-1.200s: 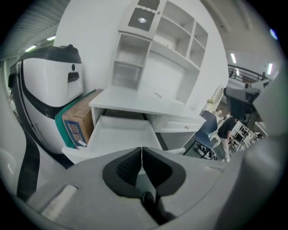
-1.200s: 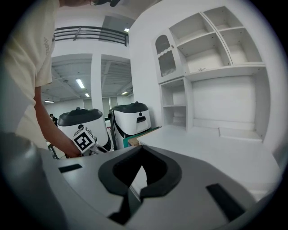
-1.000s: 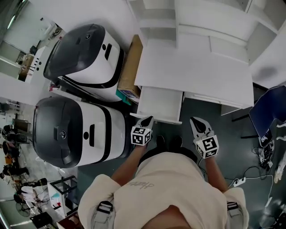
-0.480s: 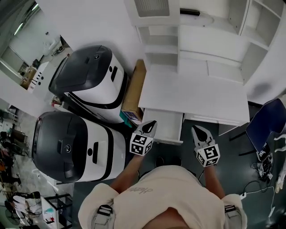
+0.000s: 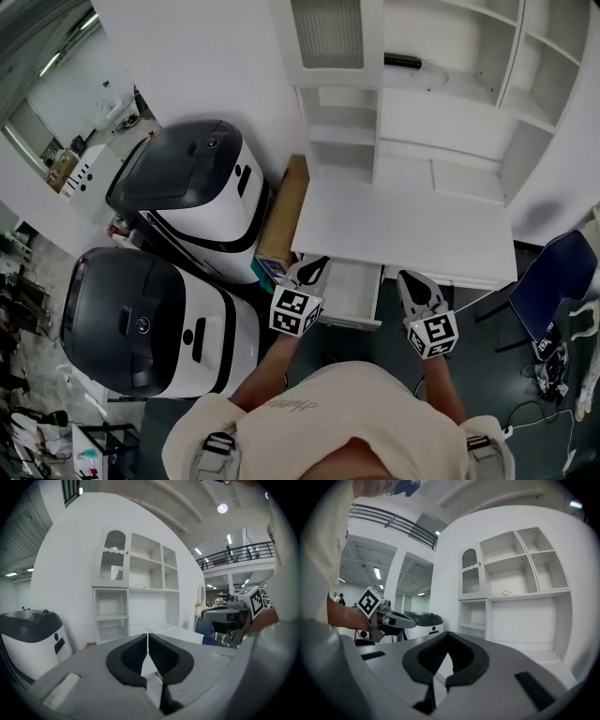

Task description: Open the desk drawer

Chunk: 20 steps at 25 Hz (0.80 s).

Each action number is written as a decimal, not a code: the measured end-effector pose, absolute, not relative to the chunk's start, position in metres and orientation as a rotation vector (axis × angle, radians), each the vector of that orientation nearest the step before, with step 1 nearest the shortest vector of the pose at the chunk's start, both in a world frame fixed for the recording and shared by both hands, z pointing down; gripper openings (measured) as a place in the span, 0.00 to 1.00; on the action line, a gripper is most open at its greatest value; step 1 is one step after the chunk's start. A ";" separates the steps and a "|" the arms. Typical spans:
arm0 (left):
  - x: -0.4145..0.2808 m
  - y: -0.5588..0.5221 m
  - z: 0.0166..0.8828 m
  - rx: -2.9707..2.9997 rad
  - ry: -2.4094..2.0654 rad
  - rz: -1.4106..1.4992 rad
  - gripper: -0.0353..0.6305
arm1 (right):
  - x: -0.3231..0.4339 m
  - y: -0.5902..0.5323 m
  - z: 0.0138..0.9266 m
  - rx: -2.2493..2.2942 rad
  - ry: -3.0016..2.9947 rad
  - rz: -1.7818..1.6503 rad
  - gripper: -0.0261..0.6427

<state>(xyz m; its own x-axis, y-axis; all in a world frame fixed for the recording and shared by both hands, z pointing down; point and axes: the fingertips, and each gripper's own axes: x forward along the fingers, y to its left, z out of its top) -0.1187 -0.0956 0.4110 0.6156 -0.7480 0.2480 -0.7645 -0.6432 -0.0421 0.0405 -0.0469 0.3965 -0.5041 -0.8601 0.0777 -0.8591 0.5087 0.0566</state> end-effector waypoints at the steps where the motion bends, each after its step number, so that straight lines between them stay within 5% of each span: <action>1: -0.118 -0.097 0.406 2.767 -1.289 0.365 0.08 | 0.040 -0.048 0.392 1.513 -2.650 -0.027 0.03; 20: -0.110 -0.112 0.349 2.852 -1.319 0.185 0.08 | 0.062 -0.055 0.333 1.616 -2.658 -0.156 0.03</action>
